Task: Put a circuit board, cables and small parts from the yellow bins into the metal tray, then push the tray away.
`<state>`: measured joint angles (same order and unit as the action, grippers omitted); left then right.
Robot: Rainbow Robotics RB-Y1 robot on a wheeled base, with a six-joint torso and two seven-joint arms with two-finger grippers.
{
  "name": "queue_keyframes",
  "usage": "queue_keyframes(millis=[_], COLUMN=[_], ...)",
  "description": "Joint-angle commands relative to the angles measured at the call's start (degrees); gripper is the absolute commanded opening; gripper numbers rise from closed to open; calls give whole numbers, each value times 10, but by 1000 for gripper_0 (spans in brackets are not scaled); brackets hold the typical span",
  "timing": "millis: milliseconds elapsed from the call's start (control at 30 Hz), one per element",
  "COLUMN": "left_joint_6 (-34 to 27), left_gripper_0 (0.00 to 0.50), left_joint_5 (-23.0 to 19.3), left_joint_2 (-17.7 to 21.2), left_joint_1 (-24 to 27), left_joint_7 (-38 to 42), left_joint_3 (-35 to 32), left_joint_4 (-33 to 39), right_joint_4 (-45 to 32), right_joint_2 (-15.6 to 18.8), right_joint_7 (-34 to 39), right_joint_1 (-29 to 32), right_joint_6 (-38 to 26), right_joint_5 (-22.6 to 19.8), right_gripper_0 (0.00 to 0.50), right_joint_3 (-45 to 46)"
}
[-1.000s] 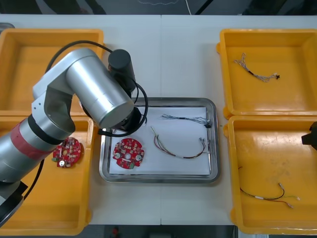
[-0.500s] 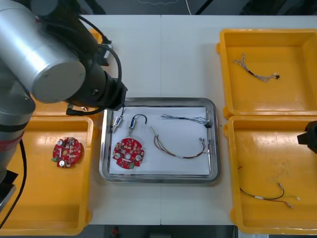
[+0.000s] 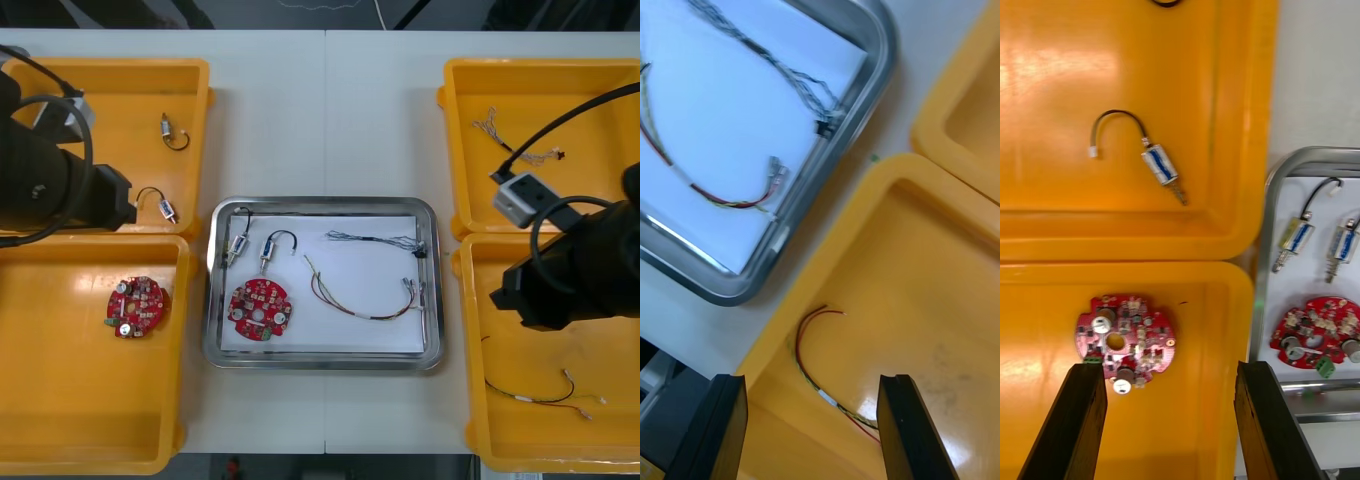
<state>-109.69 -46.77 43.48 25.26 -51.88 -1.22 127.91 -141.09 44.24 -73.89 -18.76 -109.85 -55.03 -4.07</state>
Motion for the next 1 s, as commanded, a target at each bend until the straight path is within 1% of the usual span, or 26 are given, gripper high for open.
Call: queue_keyframes(millis=[33,133,267,300,333,367,400,467,567,667,733,767,800,933,1000], left_joint_6=[-3,-3,-3,-3,-3,-3,-3,-3,-3,-3,-3,-3,-3,11,17], left_gripper_0=[500,500,500,500,500,500,500,500,500,500,500,500,500,500,500], left_joint_5=[-10,-10,-12,-17,-20,-28,-32,-34,-35,-34,-33,-33,-33,-36,-37], left_joint_2=[37,44,47,49,50,53,54,54,54,54,54,54,54,54,54], left_joint_1=[-46,-75,-105,-121,-126,-136,-142,-153,-170,-188,-204,-204,-217,-240,-246], left_joint_7=[-57,-74,-106,-128,-135,-146,-149,-152,-158,-162,-167,-167,-172,-182,-185], left_joint_3=[-48,-72,-103,-120,-126,-139,-146,-158,-171,-177,-183,-183,-187,-193,-195], left_joint_4=[21,21,22,23,23,23,23,23,23,23,23,23,23,23,23], right_joint_4=[-16,-12,3,17,22,36,44,66,100,125,145,145,160,189,195], right_joint_2=[15,-3,-36,-58,-66,-83,-93,-113,-135,-151,-160,-160,-167,-171,-171], right_joint_7=[10,9,8,5,4,1,-2,-9,-20,-33,-72,-72,-108,-166,-181], right_joint_1=[-76,-122,-168,-192,-199,-211,-218,-232,-252,-264,-269,-269,-269,-269,-269], right_joint_6=[-1,-1,-1,-1,-1,-1,-1,-1,7,34,58,58,81,131,142], right_joint_5=[21,59,89,102,107,120,128,138,149,159,173,173,184,191,196], right_gripper_0=[500,500,500,500,500,500,500,500,500,500,500,500,500,500,500], right_joint_3=[-105,-188,-266,-305,-317,-343,-357,-389,-428,-459,-481,-481,-496,-528,-539])
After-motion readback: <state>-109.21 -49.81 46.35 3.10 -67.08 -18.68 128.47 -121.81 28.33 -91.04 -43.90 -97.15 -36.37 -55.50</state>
